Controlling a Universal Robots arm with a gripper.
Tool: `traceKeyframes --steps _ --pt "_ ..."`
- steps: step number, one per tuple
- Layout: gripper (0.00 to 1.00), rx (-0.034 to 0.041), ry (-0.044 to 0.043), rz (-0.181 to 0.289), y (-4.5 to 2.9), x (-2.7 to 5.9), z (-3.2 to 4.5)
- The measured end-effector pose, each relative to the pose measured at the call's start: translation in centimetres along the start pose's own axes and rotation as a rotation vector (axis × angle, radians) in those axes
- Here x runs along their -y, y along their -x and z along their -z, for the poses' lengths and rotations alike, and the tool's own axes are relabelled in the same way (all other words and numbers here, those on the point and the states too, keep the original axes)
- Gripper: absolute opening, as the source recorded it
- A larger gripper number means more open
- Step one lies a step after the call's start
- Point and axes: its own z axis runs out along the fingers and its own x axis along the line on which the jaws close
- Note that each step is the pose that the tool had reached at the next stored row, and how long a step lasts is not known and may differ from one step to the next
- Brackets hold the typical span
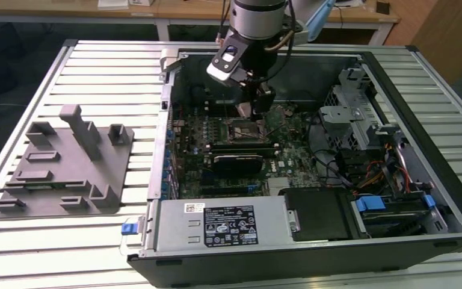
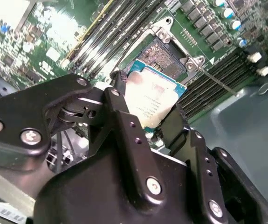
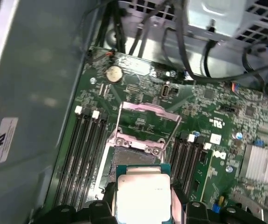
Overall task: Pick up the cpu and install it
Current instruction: 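Place the cpu into insertion slot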
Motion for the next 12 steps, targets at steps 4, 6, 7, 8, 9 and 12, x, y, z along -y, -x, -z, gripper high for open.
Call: traceKeyframes --steps 4,6,7,8,9,12 --pt "0.55 0.0027 -0.0022 -0.062 0.0 0.0 -0.09" --pt "0.55 0.0035 -0.0032 -0.09 -0.01 0.01 -0.21" --pt "0.55 0.0036 -0.0034 -0.098 -0.01 0.02 -0.26" --pt "0.55 0.0037 -0.0037 -0.107 -0.01 0.02 -0.32" --pt "0.55 0.004 -0.0041 -0.117 -0.01 0.02 -0.37" --pt "0.55 0.0053 -0.0055 -0.157 -0.02 0.03 -0.56"
